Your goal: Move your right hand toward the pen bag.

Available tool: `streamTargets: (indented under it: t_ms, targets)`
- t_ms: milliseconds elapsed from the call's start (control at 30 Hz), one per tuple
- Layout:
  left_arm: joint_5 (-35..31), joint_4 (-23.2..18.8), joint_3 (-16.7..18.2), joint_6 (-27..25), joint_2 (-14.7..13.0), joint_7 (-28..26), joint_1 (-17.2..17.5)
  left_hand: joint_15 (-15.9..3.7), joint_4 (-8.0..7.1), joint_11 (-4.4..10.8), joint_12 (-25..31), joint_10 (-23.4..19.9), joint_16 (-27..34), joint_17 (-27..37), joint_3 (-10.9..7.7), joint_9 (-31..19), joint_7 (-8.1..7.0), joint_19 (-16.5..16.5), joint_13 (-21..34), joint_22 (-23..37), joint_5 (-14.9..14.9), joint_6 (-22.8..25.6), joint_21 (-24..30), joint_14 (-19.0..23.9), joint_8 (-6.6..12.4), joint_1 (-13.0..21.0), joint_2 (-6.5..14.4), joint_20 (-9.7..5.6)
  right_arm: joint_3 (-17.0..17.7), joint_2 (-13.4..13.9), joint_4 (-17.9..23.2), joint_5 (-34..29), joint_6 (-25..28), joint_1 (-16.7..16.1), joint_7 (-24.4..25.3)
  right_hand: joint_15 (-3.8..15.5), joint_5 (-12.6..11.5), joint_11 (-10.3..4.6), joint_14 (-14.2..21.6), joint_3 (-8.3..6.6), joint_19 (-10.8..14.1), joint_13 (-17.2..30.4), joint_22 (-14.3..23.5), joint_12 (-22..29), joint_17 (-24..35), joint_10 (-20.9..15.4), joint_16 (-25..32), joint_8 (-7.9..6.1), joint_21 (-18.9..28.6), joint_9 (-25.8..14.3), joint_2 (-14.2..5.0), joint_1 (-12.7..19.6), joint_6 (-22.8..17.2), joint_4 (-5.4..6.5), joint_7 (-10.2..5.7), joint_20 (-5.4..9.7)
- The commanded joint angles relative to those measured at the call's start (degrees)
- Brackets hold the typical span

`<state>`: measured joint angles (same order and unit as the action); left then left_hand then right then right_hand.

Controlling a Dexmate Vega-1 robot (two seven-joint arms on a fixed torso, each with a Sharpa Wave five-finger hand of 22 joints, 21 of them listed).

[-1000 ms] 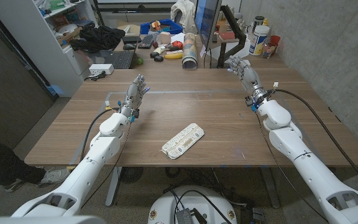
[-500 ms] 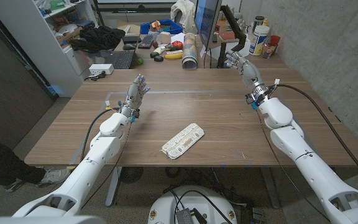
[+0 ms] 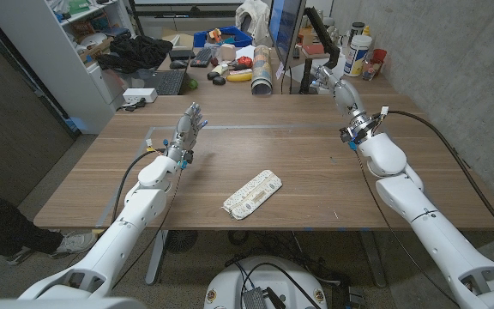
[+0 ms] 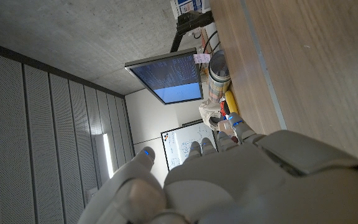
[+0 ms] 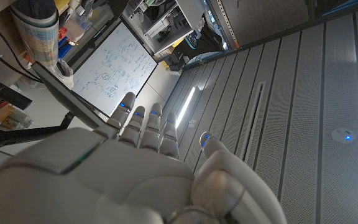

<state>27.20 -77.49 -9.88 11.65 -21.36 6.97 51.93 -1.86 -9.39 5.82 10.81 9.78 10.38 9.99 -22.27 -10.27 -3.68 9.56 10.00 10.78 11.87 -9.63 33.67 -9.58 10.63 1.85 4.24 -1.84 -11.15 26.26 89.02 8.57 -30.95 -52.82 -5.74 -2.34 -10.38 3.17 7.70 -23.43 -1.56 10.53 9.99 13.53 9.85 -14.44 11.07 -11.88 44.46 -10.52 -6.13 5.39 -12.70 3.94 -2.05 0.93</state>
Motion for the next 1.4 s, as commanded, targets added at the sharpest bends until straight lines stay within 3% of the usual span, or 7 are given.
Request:
streamTargets:
  t_ms: [33, 400, 600, 1400]
  targets:
    - [-0.34, -0.29, -0.14, -0.2, 0.15, -0.15, 0.09, -2.12, -0.1, -0.05, 0.41, 0.75, 0.38, 0.2, 0.18, -0.09, -0.36, 6.77, 0.26, 0.22, 0.22, -2.3, -0.07, -1.84, 0.3, 0.0, 2.27, -3.09, 1.56, 1.7, 4.32, -3.54, -1.74, -2.58, 0.56, 0.12, -0.37, -0.04, 0.84, -0.22, 0.31, 0.13, 0.19, 0.25, 0.19, -0.58, 0.38, -0.16, -0.02, -0.15, -0.32, 0.76, -0.74, -0.31, -0.04, -0.03]
    - [-0.43, -0.03, -0.11, -0.27, 0.18, -0.17, -0.03, -2.1, -0.11, 0.22, 0.4, 0.75, 0.36, 0.2, 0.25, -0.1, -0.42, 6.7, 0.26, 0.22, 0.22, -2.29, -0.12, -1.85, 0.27, 0.02, 2.3, -3.13, 2.45, 2.42, 6.08, -6.83, -2.87, -3.52, 0.87, 0.3, -0.36, 0.17, 1.82, -0.43, 0.75, 0.12, 0.19, 0.6, 0.14, -1.95, 0.41, -0.18, -0.26, -0.14, -0.24, 1.04, -1.58, -0.58, -0.2, -0.29]
    - [-0.31, 0.34, -0.01, -0.28, 0.2, 0.04, -0.23, -2.13, -0.11, 0.18, 0.39, 0.76, 0.37, 0.2, 0.29, -0.1, -0.4, 6.68, 0.26, 0.23, 0.23, -2.23, -0.15, -1.84, 0.28, 0.03, 2.32, -3.12, 2.6, 2.2, 6.62, -9.74, -4.09, -3.35, 1.72, 1.0, -0.33, 0.11, 4.53, -0.82, 2.42, 0.12, 0.18, 1.21, 0.09, -4.35, 0.84, -0.41, -0.26, -0.14, -0.26, 1.48, -3.35, -0.99, -0.36, -0.55]
    - [-0.24, 0.94, 0.33, -0.28, -0.02, 0.58, -0.37, -2.07, -0.09, 0.04, 0.37, 0.76, 0.37, 0.19, 0.43, -0.12, -0.73, 6.6, 0.26, 0.23, 0.24, -1.85, -0.31, -1.75, 0.36, 0.1, 2.39, -3.09, 2.7, 3.88, 10.75, -17.81, -3.87, -4.06, 1.34, 1.2, -0.3, -0.09, 5.16, -1.49, 3.0, 0.11, 0.19, 1.02, 0.01, -4.86, 0.37, -0.31, -0.68, -0.14, -0.43, 2.34, -4.51, -1.7, -0.57, -0.47]
